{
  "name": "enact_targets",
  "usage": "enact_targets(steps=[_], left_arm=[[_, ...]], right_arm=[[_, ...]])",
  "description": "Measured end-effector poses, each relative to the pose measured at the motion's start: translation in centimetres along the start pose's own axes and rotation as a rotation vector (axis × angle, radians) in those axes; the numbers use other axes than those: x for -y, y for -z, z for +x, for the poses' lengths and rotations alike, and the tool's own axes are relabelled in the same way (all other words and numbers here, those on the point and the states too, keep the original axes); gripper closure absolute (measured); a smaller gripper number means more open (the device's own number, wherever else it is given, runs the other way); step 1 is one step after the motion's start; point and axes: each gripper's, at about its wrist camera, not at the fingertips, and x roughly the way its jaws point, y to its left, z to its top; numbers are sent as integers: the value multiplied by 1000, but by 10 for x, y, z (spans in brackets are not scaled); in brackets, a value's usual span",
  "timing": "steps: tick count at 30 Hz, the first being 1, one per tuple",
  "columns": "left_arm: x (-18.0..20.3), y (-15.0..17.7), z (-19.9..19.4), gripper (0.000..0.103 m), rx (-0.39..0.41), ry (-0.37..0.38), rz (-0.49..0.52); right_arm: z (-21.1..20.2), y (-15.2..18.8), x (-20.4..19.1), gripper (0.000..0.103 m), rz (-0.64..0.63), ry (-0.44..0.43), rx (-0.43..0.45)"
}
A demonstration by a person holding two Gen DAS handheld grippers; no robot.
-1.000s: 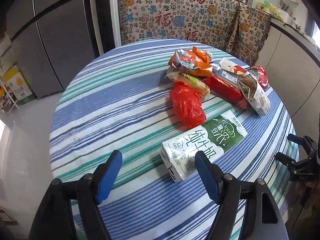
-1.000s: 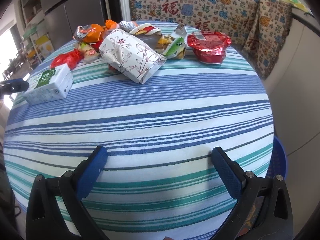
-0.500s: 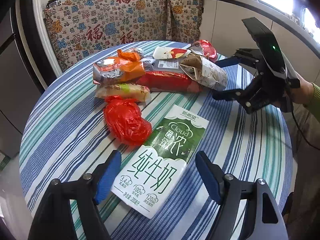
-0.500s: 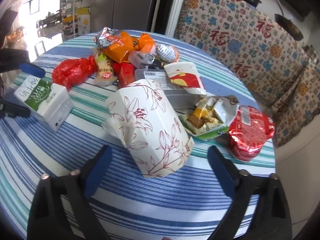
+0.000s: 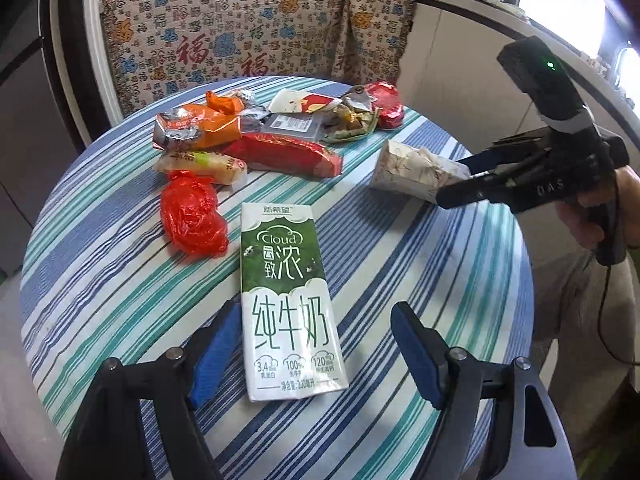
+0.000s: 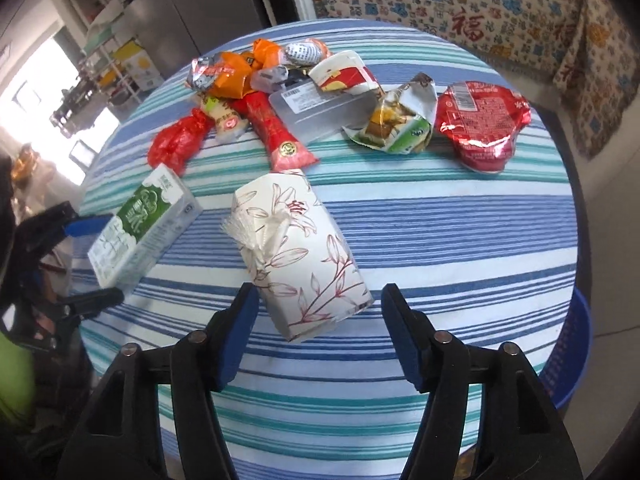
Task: Collect trash
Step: 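Grasp the green milk carton with left gripper while right gripper grasps the floral paper box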
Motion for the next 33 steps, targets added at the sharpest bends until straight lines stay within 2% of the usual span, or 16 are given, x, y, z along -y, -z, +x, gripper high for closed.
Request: enact_targets(steps=[3,7,11,13,14,16,17,18,19,21,27,33], left_arm=[[7,-5,4,25,-10,-80,1],[9,-8,7,25,-16,-150,4],[6,-10,6,25,-15,-160,-16],[2,-12,6,25,-17,-144,-41],[0,-14,8,25,-22,-138,-52],[1,-15,12,37,-34,-143,-52],[2,-15,15,48,-47,-149,-46],[3,-14,18,54,-57,-153,-43],[3,-13,17,54,-50,-154,-44],[3,-12,16,55,-44,-142,-59],[9,-13,4,56,8,-95,-140],[47,-37,2,56,50,-65,-121]], right_arm=[[-3,4,-12,22,-51,-13,6],[-8,-3,-25,14,-130,29,33],[-2,-3,-51,14,-249,20,-5],[6,-4,-62,14,-297,47,-16],[12,-4,-67,16,-316,65,-25],[24,-6,-71,23,-343,92,-42],[29,-7,-69,35,-342,93,-57],[34,-8,-66,47,-336,103,-71],[35,-8,-63,48,-325,108,-65],[24,-10,-57,56,-283,90,-28],[-5,-4,-33,56,-151,46,48],[-38,13,11,56,31,12,152]])
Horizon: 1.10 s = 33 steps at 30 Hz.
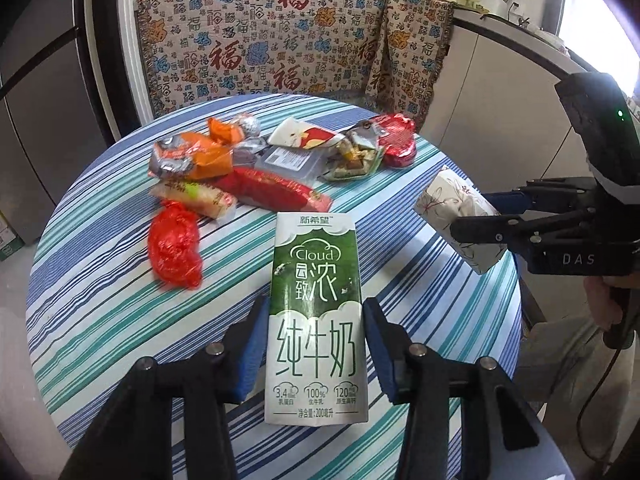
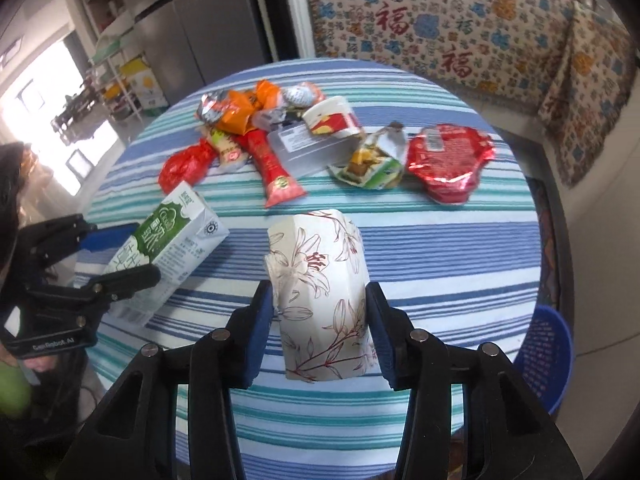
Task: Collect trash
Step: 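Grasp the green milk carton with left gripper while right gripper grasps the floral paper box, then carry both items to the blue wastebasket and open both grippers over it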
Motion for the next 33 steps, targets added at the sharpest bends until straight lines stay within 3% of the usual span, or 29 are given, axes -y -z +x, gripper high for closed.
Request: enact_targets(steps=[6,20,22,25,29,33], left_arm=[[55,-27,15,56,25,44,44],[145,-76,38,56,48,75,129],[163,-83,44,56,43,106,148],[198,-91,55,56,24,211,170],[247,-97,84,56,-20,331,184],[286,-102,137,56,-111,427,153]], right_arm=[[-42,15,55,56,164,19,80],[-104,49,156,56,353,126,174],[-108,57,176,56,395,154,176],[-110,76,217,56,489,196,170],[-103,106,277,55,659,185,141],[-87,130,331,55,786,166,113]])
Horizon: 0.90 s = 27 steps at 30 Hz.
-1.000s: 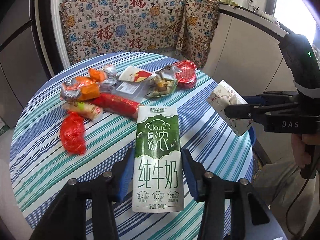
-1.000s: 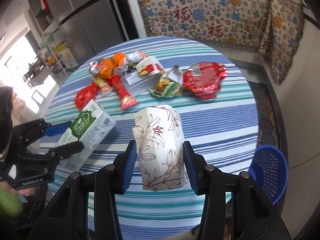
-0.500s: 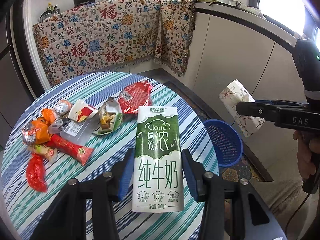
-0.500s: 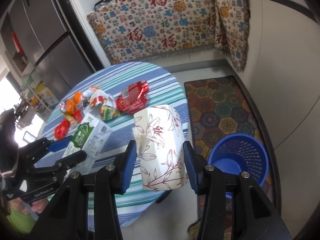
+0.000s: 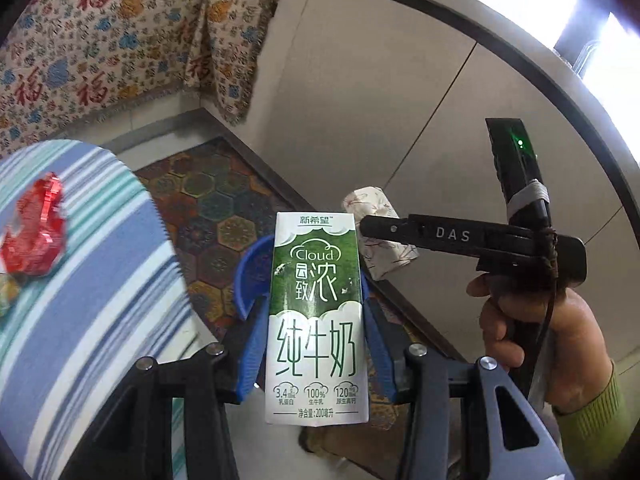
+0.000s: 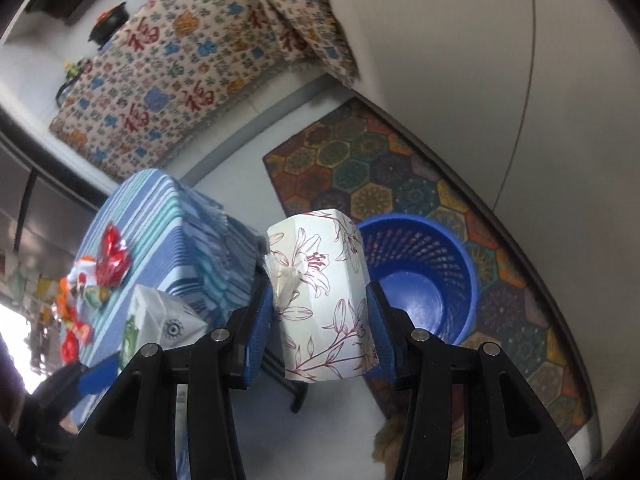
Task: Collect trash
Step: 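Carry both items to the blue wastebasket and open both grippers over it, then swing both tools back over the table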
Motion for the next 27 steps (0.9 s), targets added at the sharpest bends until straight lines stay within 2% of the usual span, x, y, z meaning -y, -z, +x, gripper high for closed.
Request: enact_targets(steps=[6,10,13,14,15,16,18,20,23,25,27], left_arm=[[-2,-18,89,56,-62,2,-20],[0,-28,130,55,-73,-16,-12],[1,-34,157,54,-65,-28,6],[1,-35,167,50,-71,-26,8],[-1,-38,177,40,-83,-18,12],[-3,-38,184,36,-94,-16,13],[-5,-37,195,36,-103,-35,21],[-6,-38,196,36,-109,-69,22],[-5,-36,170,36,-40,-74,-9],[3,-32,139,36,9,-75,14],[12,-24,106,35,51,-95,49]], right_arm=[[36,-19,52,55,97,-3,-36],[58,-28,77,54,144,-9,-56],[67,-31,90,48,177,-10,-54],[68,-31,95,37,194,-22,-48],[69,-31,100,32,213,-26,-41],[69,-31,104,29,227,-26,-36],[66,-32,109,29,238,-26,-26],[58,-34,111,29,230,-11,0],[37,-34,100,28,182,31,56],[20,-34,87,24,147,58,106],[-1,-32,68,15,102,92,162]])
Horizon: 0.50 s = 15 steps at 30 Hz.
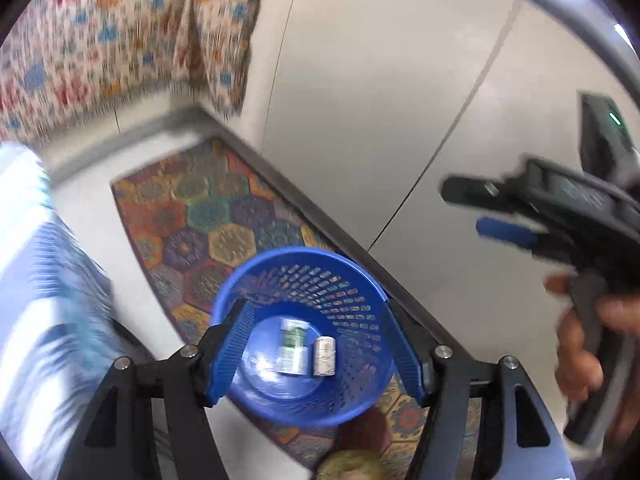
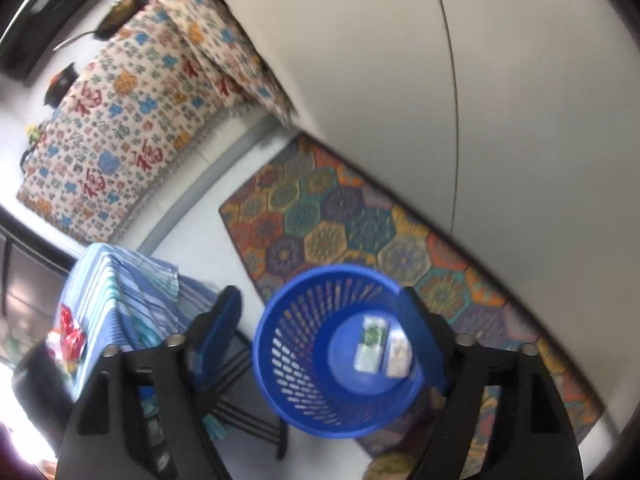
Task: Collect trash
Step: 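Swing both tools back over the table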
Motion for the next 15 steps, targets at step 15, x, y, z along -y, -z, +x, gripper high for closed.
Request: enact_targets(steps=[15], left_arm=[[-113,143,-212,26,58,-381,-122]], right_arm=[[-93,91,-193,4,-391,-83,290]])
